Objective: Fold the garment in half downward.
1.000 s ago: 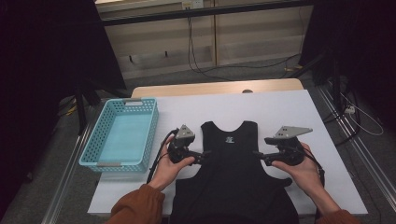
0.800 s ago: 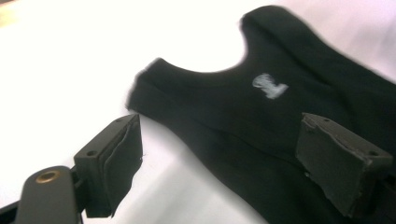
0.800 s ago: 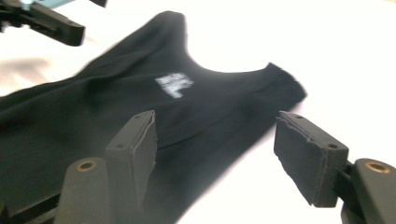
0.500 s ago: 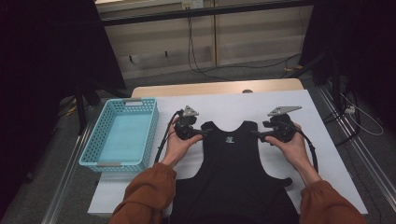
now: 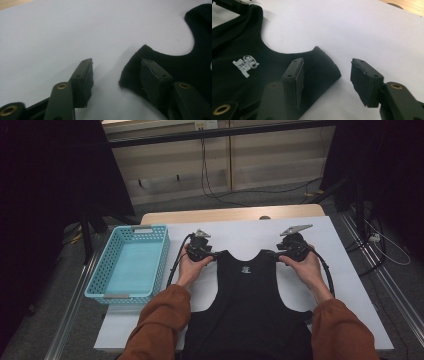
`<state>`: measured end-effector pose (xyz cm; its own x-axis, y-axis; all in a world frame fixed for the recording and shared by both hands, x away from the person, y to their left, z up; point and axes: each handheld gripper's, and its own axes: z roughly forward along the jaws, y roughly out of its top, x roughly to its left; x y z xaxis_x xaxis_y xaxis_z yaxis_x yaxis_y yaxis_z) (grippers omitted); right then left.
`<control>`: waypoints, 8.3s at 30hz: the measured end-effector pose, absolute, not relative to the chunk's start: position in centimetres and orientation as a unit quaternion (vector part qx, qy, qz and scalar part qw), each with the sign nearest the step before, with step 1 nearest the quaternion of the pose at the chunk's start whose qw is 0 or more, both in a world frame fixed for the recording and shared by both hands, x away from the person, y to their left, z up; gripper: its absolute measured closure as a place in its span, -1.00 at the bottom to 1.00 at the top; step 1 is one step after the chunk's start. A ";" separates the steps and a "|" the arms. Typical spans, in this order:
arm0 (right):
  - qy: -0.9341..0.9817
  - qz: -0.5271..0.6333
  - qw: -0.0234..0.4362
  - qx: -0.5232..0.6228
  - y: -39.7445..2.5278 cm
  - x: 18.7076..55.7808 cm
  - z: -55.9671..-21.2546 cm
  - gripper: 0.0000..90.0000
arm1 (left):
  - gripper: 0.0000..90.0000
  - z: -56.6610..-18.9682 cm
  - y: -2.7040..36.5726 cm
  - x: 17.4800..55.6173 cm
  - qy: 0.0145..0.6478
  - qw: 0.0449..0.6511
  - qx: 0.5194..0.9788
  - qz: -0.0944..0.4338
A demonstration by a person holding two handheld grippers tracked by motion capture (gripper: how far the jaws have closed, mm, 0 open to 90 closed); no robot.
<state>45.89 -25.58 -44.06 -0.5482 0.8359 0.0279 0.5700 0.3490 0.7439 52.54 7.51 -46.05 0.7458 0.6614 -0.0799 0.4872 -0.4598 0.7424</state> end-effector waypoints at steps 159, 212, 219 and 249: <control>0.701 0.491 0.332 0.396 -23.6 52.0 -18.8 0.98 | 0.97 -21.3 7.2 56.9 0.305 0.587 0.725 0.193; 0.708 0.535 0.335 0.318 -25.1 31.0 -23.8 0.98 | 0.96 -26.2 10.4 39.9 0.190 0.627 0.736 0.169; 0.711 0.535 0.330 0.315 -25.1 28.2 -24.8 0.98 | 0.97 -27.3 11.0 38.1 0.187 0.622 0.742 0.165; 0.763 0.494 0.199 0.367 -25.5 21.4 -38.0 0.98 | 0.96 -39.0 12.7 31.5 0.190 0.505 0.839 0.072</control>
<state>21.45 -25.48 -38.04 -0.6524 0.7555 0.0594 0.3628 0.2426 0.8997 31.50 12.67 -39.05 0.9174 0.3917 -0.0703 0.2457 -0.4185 0.8743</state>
